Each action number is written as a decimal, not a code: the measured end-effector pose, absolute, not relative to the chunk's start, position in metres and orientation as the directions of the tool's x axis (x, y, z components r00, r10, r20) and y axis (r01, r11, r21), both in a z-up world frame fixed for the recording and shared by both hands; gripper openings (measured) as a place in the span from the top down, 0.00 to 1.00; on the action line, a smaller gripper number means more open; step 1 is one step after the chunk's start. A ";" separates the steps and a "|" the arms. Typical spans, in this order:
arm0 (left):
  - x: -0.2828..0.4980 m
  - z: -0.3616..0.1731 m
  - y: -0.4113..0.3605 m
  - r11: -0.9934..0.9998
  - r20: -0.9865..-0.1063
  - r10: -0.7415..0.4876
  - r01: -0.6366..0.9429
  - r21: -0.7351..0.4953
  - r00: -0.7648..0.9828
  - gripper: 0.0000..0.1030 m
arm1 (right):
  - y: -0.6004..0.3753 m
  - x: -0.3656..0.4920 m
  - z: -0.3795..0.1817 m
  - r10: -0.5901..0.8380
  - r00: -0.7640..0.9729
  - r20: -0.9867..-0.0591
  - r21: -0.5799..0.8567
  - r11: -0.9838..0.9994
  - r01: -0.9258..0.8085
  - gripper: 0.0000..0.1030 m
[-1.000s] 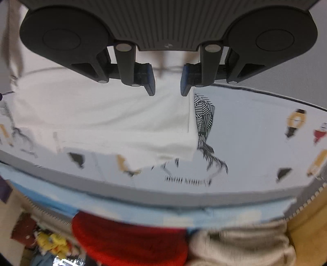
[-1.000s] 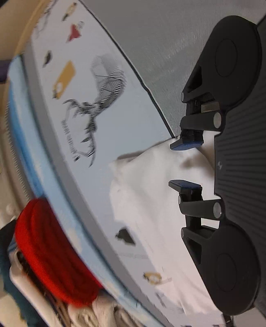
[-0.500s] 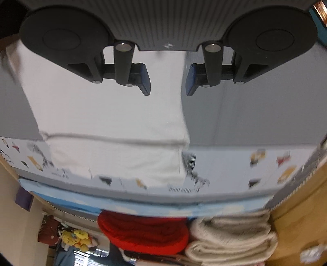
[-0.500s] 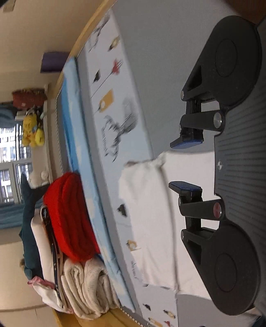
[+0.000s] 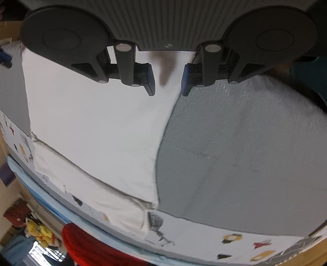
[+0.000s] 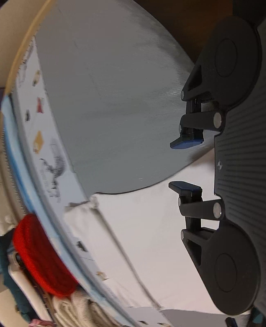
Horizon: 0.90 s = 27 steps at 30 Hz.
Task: Fold small clothes
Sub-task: 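Grasp the shirt hem with both grippers and pull it straight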
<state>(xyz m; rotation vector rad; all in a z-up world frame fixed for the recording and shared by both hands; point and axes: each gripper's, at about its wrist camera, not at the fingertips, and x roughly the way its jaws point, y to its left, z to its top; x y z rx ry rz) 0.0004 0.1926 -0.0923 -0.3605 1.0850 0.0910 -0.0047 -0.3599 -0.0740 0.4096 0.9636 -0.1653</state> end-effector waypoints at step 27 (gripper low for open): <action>0.013 -0.115 0.179 0.976 -0.918 -0.065 -0.167 -0.141 0.392 0.91 | -0.323 0.011 -0.111 0.002 0.391 -0.920 0.094 0.971 0.218 0.57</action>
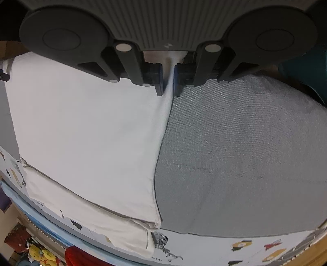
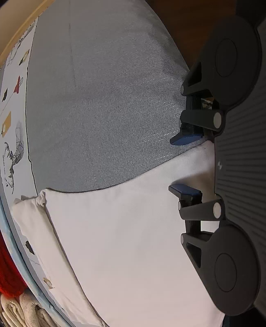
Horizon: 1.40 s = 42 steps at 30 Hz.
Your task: Fold small clothes
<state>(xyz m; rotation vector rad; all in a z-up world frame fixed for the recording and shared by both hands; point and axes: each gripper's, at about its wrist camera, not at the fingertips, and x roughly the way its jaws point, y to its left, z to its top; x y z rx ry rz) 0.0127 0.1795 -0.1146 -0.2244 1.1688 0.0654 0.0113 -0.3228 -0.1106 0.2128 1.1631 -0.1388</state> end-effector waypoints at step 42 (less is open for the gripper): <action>0.008 -0.099 0.168 0.991 -0.901 -0.028 -0.104 -0.081 0.433 0.97 | -0.340 0.002 -0.097 0.073 0.433 -0.899 0.197 0.948 0.249 0.97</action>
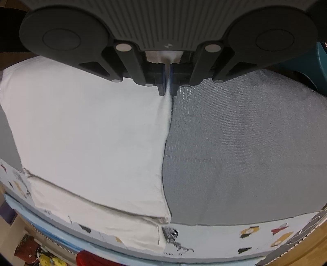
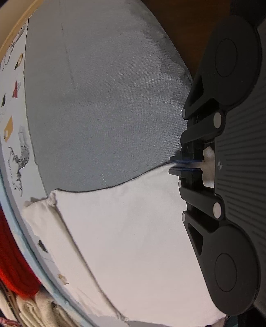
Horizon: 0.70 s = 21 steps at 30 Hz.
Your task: Fold small clothes
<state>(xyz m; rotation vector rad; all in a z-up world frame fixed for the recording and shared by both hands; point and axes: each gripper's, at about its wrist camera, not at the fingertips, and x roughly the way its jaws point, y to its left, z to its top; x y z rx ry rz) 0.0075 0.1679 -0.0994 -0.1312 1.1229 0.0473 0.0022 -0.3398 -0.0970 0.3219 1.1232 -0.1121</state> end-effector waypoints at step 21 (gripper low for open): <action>-0.094 0.110 0.204 0.937 -0.668 -0.333 0.153 -0.314 0.666 0.98 | -0.389 -0.112 0.101 0.191 0.852 -0.488 0.476 0.876 0.076 0.99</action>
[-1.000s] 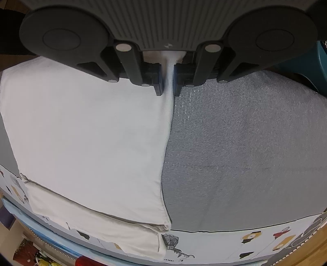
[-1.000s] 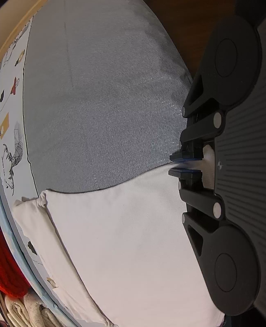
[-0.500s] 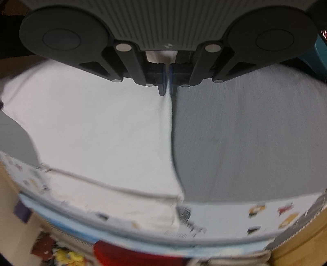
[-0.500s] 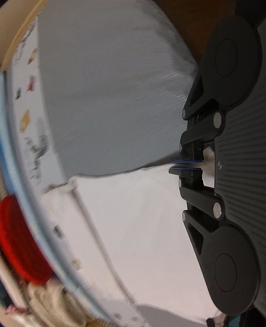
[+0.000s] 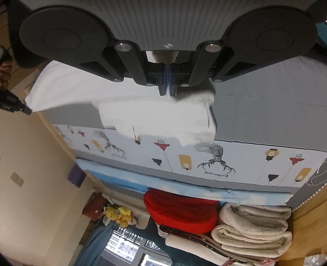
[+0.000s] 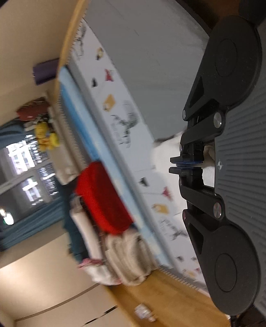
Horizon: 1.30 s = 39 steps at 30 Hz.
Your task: Fold small clothes
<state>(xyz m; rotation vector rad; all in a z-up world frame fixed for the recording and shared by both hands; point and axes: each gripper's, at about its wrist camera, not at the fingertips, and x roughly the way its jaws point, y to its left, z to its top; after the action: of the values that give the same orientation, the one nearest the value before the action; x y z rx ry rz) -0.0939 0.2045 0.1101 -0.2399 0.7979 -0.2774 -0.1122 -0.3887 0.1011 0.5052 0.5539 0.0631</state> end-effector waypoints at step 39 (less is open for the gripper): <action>0.150 -0.085 0.188 0.988 -0.918 -0.096 0.151 -0.040 0.384 0.56 | -0.353 0.132 -0.090 0.082 0.449 -0.890 0.101 0.995 0.018 0.76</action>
<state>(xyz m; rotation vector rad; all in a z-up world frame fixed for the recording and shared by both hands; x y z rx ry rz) 0.1503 0.1878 -0.0849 0.0533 1.1663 -0.1579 0.1316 -0.3529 -0.0900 0.1003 1.1052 0.0397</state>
